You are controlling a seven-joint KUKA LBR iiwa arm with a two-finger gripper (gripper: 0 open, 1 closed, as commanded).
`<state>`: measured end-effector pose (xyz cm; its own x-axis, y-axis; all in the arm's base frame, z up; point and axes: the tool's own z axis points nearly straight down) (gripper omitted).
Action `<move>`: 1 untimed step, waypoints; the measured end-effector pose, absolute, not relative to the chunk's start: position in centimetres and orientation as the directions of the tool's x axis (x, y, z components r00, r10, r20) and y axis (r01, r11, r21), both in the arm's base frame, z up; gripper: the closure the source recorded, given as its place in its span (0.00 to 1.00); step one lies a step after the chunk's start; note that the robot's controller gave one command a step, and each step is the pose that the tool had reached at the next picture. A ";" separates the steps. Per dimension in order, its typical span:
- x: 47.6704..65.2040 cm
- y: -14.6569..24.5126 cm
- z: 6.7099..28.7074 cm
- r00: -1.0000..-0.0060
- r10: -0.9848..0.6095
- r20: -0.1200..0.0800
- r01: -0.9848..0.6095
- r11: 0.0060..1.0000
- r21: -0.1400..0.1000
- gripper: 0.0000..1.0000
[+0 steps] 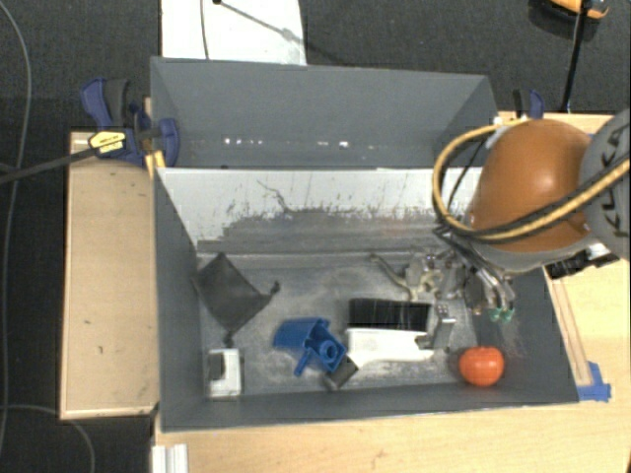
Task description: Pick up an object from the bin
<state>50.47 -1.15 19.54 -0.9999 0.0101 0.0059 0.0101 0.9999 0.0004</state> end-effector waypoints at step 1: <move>50.6 -1.1 20.0 -1.000 0.010 -0.003 0.010 1.000 0.000 0.00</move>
Offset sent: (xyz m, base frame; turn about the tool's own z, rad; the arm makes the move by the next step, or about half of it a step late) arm -0.0280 0.0129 -0.1254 -0.0372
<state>50.63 -1.15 19.98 -0.9999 0.0100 -0.0026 0.0100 1.0000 0.0003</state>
